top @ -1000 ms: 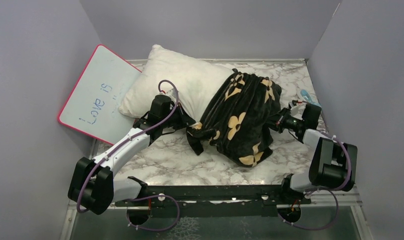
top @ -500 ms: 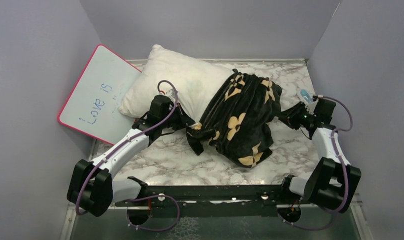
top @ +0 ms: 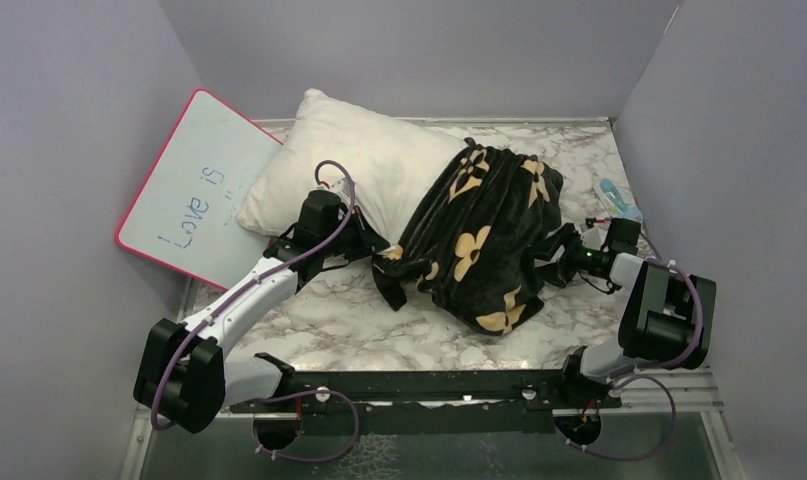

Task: Remove the pillowcase from the pillow
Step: Remove the pillow from the pillowcase.

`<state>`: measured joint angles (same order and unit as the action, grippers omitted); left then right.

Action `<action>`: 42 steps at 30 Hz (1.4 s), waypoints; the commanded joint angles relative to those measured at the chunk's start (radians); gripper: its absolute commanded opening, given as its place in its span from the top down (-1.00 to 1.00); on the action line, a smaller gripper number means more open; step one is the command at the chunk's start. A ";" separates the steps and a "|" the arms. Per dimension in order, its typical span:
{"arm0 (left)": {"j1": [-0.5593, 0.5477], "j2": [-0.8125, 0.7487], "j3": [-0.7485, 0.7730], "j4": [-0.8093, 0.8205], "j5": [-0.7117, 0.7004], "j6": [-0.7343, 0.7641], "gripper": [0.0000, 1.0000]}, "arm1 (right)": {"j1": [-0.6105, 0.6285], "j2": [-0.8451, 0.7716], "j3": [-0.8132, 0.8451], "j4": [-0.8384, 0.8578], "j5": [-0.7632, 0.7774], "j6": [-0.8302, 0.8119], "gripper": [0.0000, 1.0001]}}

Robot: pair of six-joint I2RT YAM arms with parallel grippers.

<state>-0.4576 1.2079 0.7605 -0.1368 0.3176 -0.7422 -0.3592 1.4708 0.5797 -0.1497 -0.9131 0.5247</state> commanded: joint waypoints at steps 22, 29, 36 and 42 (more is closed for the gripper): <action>0.002 -0.049 0.003 -0.049 0.021 0.024 1.00 | 0.068 -0.312 0.018 -0.123 0.532 0.125 0.99; 0.003 -0.060 0.003 -0.069 -0.002 0.036 1.00 | -0.014 -0.464 0.129 -0.396 1.025 0.199 0.99; 0.011 -0.058 0.010 -0.081 -0.011 0.046 1.00 | -0.098 -0.588 0.223 -0.488 1.209 0.238 0.99; 0.027 -0.070 -0.004 -0.087 -0.012 0.050 1.00 | -0.157 -0.568 0.243 -0.503 1.122 0.230 0.99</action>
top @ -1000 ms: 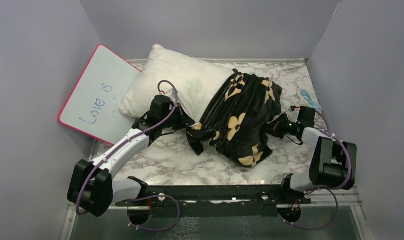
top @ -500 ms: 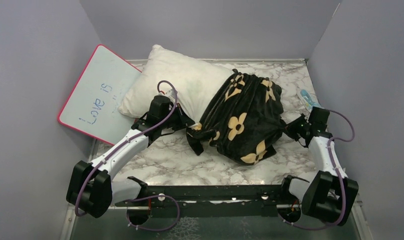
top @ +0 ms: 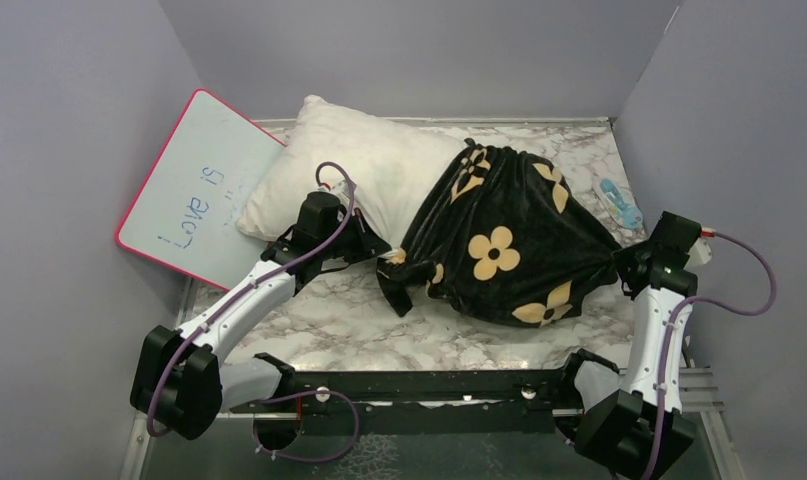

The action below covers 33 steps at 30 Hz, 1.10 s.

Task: Remove the pillowcase from the pillow
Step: Remove the pillow from the pillowcase.

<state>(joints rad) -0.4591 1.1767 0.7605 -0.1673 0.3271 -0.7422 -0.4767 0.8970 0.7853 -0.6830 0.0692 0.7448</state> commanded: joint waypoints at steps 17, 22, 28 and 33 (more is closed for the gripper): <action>0.035 -0.043 -0.007 -0.043 0.008 0.050 1.00 | -0.040 0.067 -0.073 0.187 -0.738 -0.006 -0.59; 0.036 -0.041 -0.006 -0.040 0.017 0.054 1.00 | -0.040 0.037 -0.273 0.613 -1.056 0.190 -0.66; 0.036 -0.036 -0.006 -0.037 0.024 0.057 1.00 | -0.023 0.057 -0.374 0.831 -1.161 0.277 -0.67; 0.036 -0.025 -0.010 -0.015 0.035 0.040 1.00 | 0.083 0.226 -0.318 0.809 -1.135 0.172 -0.80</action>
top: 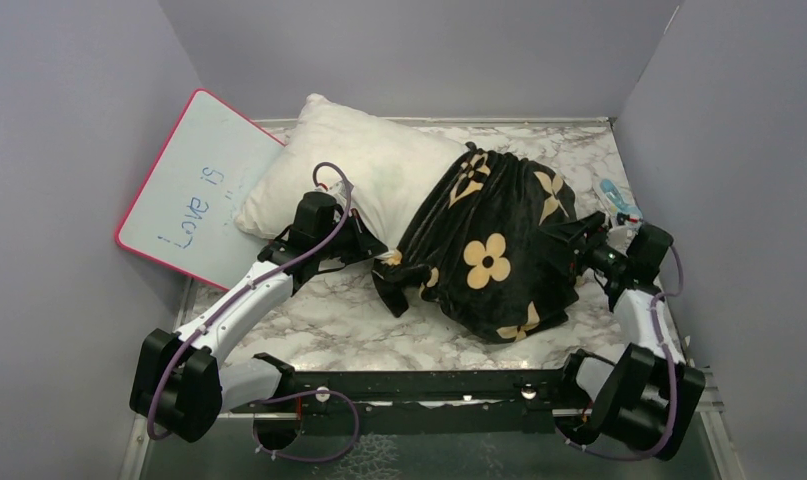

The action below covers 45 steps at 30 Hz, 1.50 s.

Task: Remove the pillowcase from the pillow
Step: Remove the pillow from the pillowcase.

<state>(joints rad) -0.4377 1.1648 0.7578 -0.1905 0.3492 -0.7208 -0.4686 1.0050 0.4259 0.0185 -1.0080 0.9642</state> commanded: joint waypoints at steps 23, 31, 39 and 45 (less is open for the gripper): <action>0.017 -0.046 -0.008 -0.027 -0.024 0.024 1.00 | -0.021 0.218 0.301 -0.465 0.532 -0.359 0.99; 0.022 -0.044 -0.013 -0.028 -0.027 0.023 1.00 | -0.104 0.222 0.315 -0.512 0.457 -0.400 0.98; 0.021 -0.039 -0.009 -0.022 -0.020 0.020 1.00 | -0.103 0.167 0.229 -0.404 0.178 -0.369 0.04; 0.022 -0.034 -0.011 -0.017 -0.011 0.018 1.00 | -0.098 0.144 0.198 -0.378 0.058 -0.402 -0.78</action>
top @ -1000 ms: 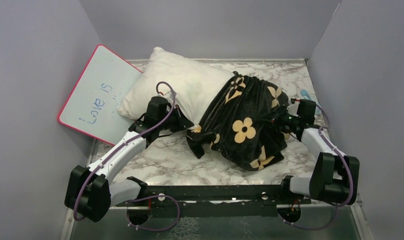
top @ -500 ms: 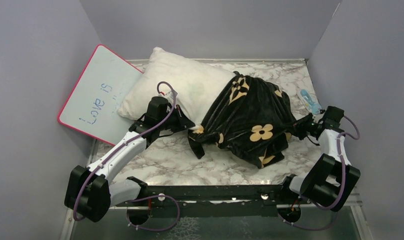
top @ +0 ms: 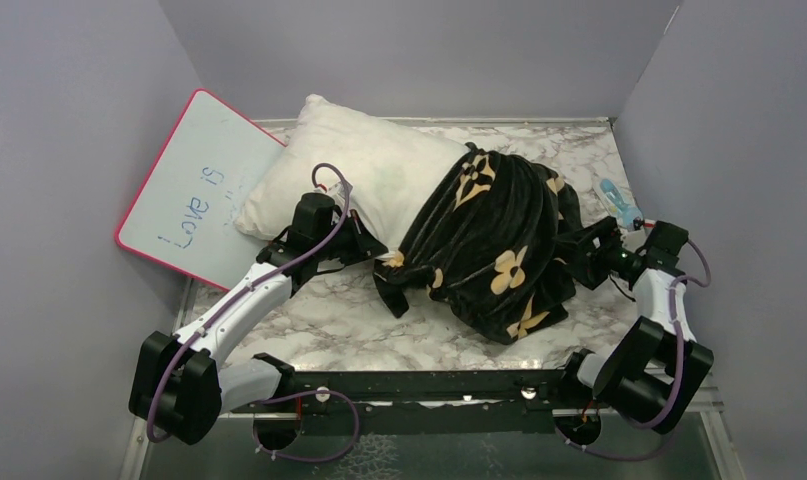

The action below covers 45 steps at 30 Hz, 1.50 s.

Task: Remove the pillowcase from the pillow
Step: Remove the pillow from the pillowcase.

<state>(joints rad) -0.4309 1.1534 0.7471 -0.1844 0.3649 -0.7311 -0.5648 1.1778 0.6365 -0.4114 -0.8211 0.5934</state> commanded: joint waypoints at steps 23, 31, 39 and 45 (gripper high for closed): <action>0.015 -0.032 0.001 -0.030 -0.017 0.026 1.00 | 0.410 0.025 0.091 0.060 0.272 0.100 0.47; 0.018 -0.045 0.005 -0.051 -0.040 0.042 1.00 | 0.339 -0.018 0.184 -0.103 0.497 0.007 0.66; 0.018 -0.040 0.006 -0.041 -0.020 0.039 1.00 | 0.336 -0.033 0.188 -0.171 0.242 0.002 -0.23; 0.018 -0.035 0.001 -0.018 -0.002 0.026 1.00 | 0.336 -0.232 0.101 -0.299 0.231 0.053 -0.50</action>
<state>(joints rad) -0.4267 1.1469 0.7471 -0.1936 0.3660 -0.7280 -0.2245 1.0565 0.7769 -0.5964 -0.5373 0.6228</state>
